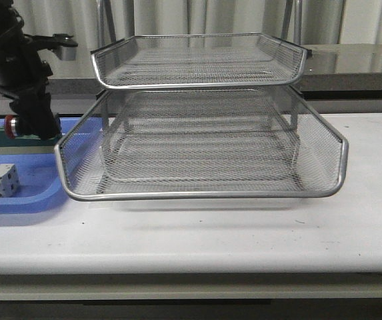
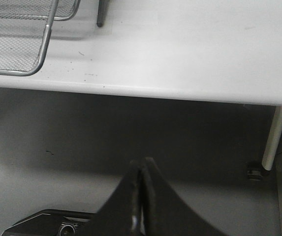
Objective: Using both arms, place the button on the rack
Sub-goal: 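Lift the red button up out of the blue tray with the left gripper, then carry the button over the pulled-out mesh tray and lower it inside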
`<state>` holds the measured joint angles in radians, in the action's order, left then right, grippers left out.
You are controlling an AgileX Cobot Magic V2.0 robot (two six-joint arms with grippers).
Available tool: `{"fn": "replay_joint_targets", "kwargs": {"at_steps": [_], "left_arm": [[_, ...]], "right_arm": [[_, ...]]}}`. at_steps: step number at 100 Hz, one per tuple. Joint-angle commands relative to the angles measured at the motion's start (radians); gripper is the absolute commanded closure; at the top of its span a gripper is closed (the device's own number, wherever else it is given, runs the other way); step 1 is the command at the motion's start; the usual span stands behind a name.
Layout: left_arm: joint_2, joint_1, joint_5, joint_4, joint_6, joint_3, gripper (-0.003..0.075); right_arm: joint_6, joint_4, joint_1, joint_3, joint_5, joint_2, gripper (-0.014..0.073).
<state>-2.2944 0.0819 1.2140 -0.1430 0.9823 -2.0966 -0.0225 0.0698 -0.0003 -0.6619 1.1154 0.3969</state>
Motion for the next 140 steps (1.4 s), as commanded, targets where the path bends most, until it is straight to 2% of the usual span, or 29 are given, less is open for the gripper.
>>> {"fn": "replay_joint_targets", "kwargs": {"at_steps": [1, 32, 53, 67, 93, 111, 140], "left_arm": [[0.073, 0.006, 0.068, -0.004, -0.055, -0.065, 0.0659], [0.174, 0.010, 0.068, 0.069, -0.165, -0.050, 0.0659], [0.306, 0.020, 0.068, 0.074, -0.165, 0.060, 0.0659], [0.400, 0.065, 0.068, 0.074, -0.165, 0.148, 0.0659], [0.543, 0.238, 0.068, 0.074, -0.187, 0.267, 0.0659], [0.562, 0.363, 0.068, 0.074, -0.311, 0.276, 0.0659], [0.558, 0.544, 0.068, 0.069, -0.316, 0.276, 0.0659]], "right_arm": [[-0.003, -0.002, -0.005, -0.034, -0.054, 0.009, 0.0664], [-0.003, -0.002, -0.005, -0.034, -0.054, 0.009, 0.0664], [-0.003, -0.002, -0.005, -0.034, -0.054, 0.009, 0.0664], [-0.003, -0.002, -0.005, -0.034, -0.054, 0.009, 0.0664], [-0.003, -0.002, -0.005, -0.034, -0.054, 0.009, 0.0664], [-0.003, -0.002, -0.005, -0.034, -0.054, 0.009, 0.0664], [-0.003, -0.002, -0.005, -0.034, -0.054, 0.009, 0.0664]]}}
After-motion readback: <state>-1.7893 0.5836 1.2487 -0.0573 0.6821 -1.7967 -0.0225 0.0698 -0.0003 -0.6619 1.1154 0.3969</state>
